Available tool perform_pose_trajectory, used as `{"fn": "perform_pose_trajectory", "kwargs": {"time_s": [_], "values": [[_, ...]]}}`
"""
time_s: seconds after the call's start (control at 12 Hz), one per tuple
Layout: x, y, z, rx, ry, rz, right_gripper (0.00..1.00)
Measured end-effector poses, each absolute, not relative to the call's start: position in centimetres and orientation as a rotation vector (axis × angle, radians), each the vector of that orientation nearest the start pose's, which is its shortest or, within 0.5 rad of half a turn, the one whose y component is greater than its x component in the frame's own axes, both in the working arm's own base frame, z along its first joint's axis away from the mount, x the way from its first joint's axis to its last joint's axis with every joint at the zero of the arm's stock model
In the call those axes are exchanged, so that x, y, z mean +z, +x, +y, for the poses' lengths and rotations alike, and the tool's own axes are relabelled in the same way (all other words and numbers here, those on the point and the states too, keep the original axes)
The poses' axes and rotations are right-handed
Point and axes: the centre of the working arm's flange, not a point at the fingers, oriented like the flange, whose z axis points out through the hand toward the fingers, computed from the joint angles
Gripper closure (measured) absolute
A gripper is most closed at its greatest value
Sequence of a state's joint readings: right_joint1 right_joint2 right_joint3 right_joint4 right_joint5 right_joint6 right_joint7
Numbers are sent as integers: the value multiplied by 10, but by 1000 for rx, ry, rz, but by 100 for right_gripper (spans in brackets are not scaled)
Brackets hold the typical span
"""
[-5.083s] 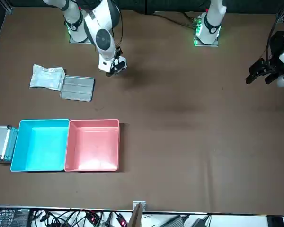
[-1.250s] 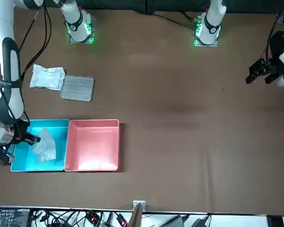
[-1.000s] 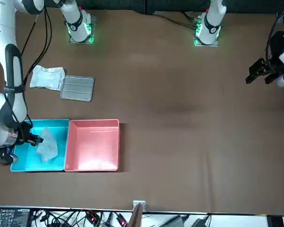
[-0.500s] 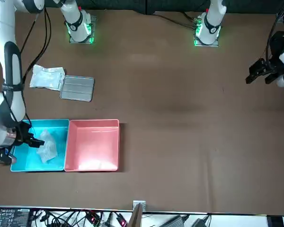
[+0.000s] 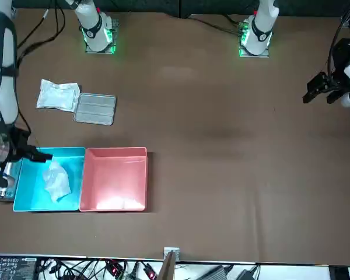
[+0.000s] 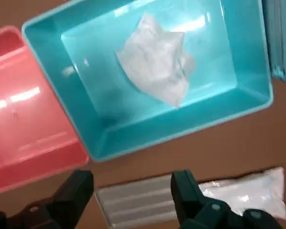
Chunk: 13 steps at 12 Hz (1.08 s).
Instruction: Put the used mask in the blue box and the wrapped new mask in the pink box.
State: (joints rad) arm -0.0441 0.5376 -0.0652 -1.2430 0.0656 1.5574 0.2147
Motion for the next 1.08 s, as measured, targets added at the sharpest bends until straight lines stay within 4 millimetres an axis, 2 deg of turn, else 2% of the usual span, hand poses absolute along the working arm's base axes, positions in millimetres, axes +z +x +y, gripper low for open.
{"fn": "perform_pose_trajectory", "kwargs": {"time_s": [0.17,0.42,0.58,0.75,0.92,1.08], "values": [[460,670,-37,389,-3132,442,0],[468,645,13,464,-3301,285,0],[456,622,52,528,-3435,150,0],[438,597,82,606,-3505,26,0],[416,573,94,662,-3542,-63,0],[390,548,95,675,-3577,-82,0]]}}
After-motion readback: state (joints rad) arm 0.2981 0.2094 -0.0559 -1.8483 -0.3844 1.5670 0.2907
